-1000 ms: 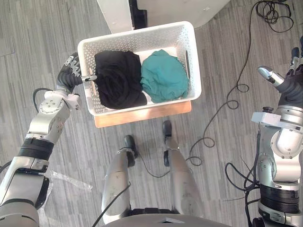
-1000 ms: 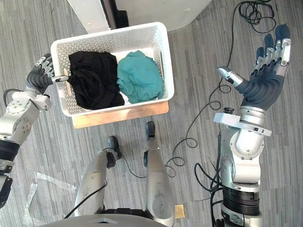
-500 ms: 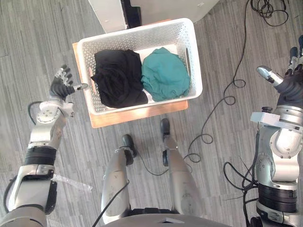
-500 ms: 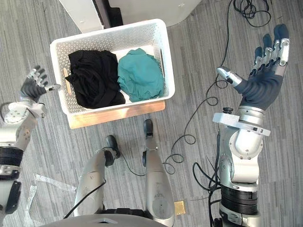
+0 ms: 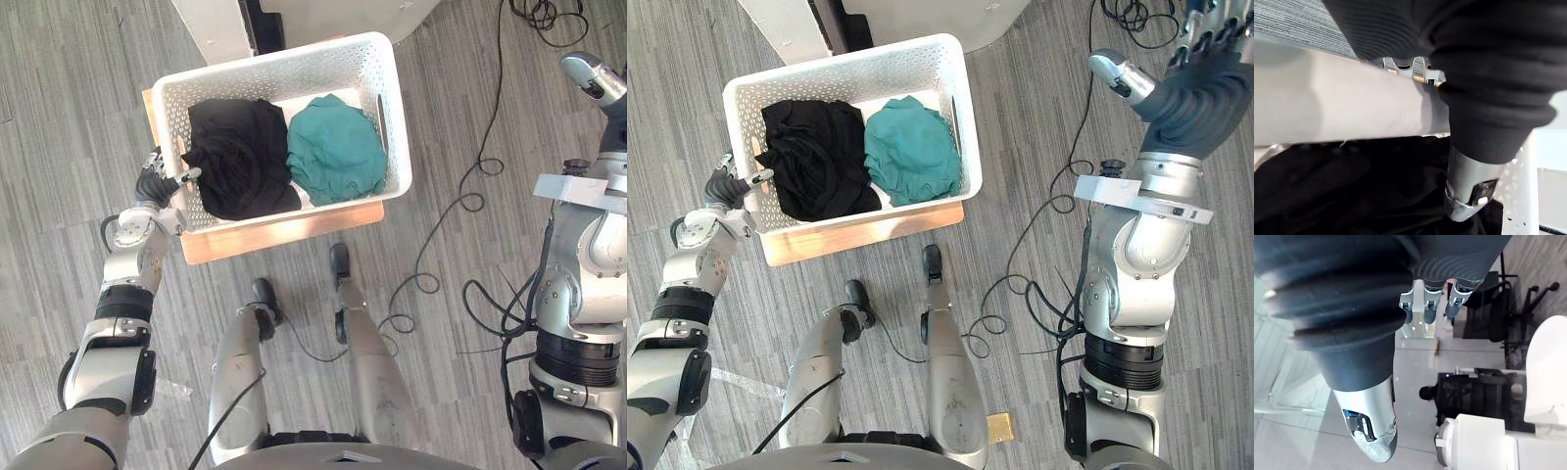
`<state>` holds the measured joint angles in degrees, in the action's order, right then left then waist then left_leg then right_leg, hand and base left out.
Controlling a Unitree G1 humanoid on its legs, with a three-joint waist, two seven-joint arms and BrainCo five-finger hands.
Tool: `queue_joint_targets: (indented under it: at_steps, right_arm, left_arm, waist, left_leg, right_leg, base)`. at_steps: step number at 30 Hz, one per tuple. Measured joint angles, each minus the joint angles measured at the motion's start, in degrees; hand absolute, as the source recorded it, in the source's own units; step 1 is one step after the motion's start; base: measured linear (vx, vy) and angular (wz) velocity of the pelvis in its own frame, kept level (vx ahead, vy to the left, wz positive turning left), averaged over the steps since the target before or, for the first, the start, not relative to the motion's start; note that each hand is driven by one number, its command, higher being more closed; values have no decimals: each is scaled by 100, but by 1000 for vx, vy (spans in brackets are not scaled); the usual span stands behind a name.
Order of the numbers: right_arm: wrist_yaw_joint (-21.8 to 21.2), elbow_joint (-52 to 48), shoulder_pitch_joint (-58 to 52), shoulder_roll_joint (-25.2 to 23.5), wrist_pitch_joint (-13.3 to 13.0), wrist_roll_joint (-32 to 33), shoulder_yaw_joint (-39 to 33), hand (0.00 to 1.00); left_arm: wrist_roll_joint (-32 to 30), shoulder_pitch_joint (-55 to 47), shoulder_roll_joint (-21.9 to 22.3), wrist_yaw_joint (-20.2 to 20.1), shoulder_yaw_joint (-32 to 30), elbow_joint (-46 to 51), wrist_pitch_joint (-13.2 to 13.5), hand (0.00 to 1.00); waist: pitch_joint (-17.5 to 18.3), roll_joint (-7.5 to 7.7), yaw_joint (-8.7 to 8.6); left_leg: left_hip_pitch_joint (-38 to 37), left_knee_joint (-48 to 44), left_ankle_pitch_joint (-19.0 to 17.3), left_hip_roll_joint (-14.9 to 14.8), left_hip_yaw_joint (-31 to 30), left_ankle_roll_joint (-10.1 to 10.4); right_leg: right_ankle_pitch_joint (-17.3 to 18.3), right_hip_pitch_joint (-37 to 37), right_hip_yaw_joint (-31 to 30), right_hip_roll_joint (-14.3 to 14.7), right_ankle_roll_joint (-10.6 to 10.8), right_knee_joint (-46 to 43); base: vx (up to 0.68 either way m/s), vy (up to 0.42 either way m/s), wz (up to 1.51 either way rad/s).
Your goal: Pick up the laundry basket with both hands and put the clothes into the washing machine.
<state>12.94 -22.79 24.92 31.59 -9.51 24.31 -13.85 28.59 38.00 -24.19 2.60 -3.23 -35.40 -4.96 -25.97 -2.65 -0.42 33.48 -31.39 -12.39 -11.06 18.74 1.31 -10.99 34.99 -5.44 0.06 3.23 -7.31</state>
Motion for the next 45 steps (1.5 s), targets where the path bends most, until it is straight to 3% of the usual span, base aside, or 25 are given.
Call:
queue_joint_targets:
  at_steps: [9, 19, 22, 24, 28, 32, 38, 45]
  right_arm:
    - [-492, 375, 551, 393, -34, 1497, 868, 0]
    - [-949, 1242, 1800, 860, -23, 2604, 2874, 0]
    - [-1116, 1779, 2315, 1152, 136, 2779, 3674, 0]
    - [-1166, 2222, 2795, 1347, 432, 2841, 4393, 0]
    - [-1314, 2878, 3649, 1550, 748, 3055, 5403, 0]
    - [-1405, 3285, 4284, 1816, 984, 3044, 6095, 0]
    - [-1395, 3170, 4269, 2366, 968, 2928, 5797, 0]
    - [-1340, 2500, 3074, 3028, 476, 2491, 3559, 0]
  left_arm:
    - [5, 322, -362, -44, 643, -176, 45, 0]
    - [199, 594, -770, -157, 1576, -474, 155, 0]
    - [288, 774, -896, -184, 1939, -633, 204, 0]
    - [390, 933, -922, -201, 2209, -812, 296, 0]
    - [628, 1153, -1139, -238, 2825, -848, 395, 0]
    - [774, 1306, -1201, -286, 3113, -852, 416, 0]
    - [844, 1139, -1253, -313, 3109, -796, 501, 0]
    - [833, 608, -1227, -570, 2402, -801, 620, 0]
  waist:
    - [-1, 1, -14]
    - [-1, 1, 9]
    - [-1, 1, 47]
    - [-1, 1, 82]
    - [-1, 1, 145]
    - [-2, 2, 183]
    - [-5, 8, 118]
    - [-6, 10, 9]
  left_leg:
    - [38, -38, -2, -27, -46, -1]
    - [38, -44, -2, -34, -107, 0]
    - [45, -45, -2, -35, -109, 0]
    - [51, -45, -1, -35, -126, 0]
    - [111, -57, 6, -29, -143, 1]
    - [165, -43, 37, 16, -176, -13]
    - [179, -43, 41, 58, -179, -25]
    - [172, -48, -6, -33, -154, -27]
  right_leg:
    - [-72, -23, 55, 8, 48, 51]
    - [-67, -73, 119, 8, 42, 82]
    - [-61, -70, 124, 8, 36, 79]
    - [-24, -67, 146, 7, -5, 61]
    - [-27, 29, 161, 5, 6, -57]
    - [-26, 89, 193, -34, 7, -121]
    - [-25, 79, 207, -78, 9, -111]
    - [-55, -35, 256, -22, 45, 118]
  base:
    - [20, -67, 1]
    - [15, -69, 2]
    - [17, -68, 1]
    - [12, -67, 3]
    - [23, -72, 3]
    - [9, -57, 6]
    - [3, -50, 3]
    - [35, -65, -2]
